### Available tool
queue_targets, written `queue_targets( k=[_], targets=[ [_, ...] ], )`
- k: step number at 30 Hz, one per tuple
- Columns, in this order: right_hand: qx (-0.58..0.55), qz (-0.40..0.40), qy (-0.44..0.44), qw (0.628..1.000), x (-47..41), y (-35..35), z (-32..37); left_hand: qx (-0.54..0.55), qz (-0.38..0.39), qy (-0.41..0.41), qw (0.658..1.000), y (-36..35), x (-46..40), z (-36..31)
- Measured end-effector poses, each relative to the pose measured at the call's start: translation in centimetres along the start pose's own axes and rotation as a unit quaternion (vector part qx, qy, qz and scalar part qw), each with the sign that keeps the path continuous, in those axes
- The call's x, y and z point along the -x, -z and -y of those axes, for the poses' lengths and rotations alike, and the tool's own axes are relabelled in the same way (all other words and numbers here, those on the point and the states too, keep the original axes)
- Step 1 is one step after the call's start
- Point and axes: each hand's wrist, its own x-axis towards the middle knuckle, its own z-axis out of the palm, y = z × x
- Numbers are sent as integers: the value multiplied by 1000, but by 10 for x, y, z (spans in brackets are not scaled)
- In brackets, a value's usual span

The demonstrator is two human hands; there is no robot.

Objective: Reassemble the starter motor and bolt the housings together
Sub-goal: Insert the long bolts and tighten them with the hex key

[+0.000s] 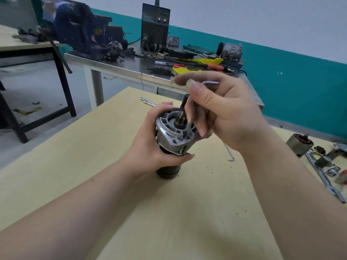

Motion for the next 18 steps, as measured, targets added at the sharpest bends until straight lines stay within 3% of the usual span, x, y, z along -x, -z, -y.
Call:
queue_targets(
  k=[2,4,6,8,10,13,16,18],
  targets=[
    [58,-40,43,997,2,-5,-2,4,-4,5,1000,-1,0,-1],
    [132,-145,97,976,6,-20,-11,18,-14,19,1000,-5,2,-2],
    [246,-265,150,920,8,-37,-22,25,-31,29,999,-9,4,-5],
    [330,-314,180,872,7,-46,-28,21,-37,23,999,-10,5,-7],
    [279,-255,155,913,2,-37,-24,20,-36,27,999,-10,5,-8],
    [96,-61,69,991,-3,-9,-8,25,-26,43,998,-6,3,-6],
    [-47,87,-43,994,-7,16,0,26,-16,38,999,-3,0,-3],
    [-64,118,-53,989,-10,25,1,31,-14,33,999,-3,-1,-3]
  ],
)
